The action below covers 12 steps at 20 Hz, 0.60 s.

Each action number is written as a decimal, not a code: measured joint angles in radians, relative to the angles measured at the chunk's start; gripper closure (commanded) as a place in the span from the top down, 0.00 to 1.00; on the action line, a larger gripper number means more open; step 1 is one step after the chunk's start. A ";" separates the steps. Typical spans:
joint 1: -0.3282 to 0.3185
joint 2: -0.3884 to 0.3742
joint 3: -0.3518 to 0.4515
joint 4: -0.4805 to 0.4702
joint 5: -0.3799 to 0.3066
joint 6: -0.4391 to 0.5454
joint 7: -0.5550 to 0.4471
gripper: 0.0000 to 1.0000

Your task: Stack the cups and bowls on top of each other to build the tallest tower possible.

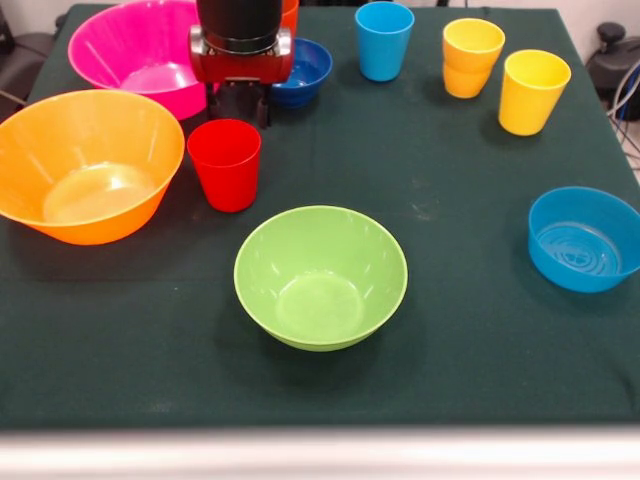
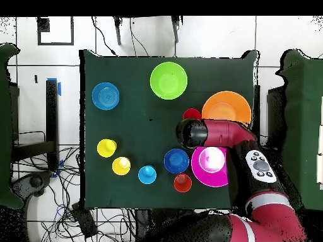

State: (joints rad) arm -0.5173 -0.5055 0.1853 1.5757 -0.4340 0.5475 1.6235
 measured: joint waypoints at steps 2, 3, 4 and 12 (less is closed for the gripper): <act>0.000 -0.004 0.000 0.000 0.000 0.000 0.000 1.00; 0.000 -0.007 0.000 0.000 0.000 0.000 0.000 1.00; 0.000 -0.011 0.000 0.000 0.000 0.000 0.000 1.00; 0.001 -0.040 0.000 0.000 0.000 0.000 0.000 1.00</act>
State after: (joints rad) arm -0.5167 -0.5457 0.1855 1.5762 -0.4342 0.5477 1.6235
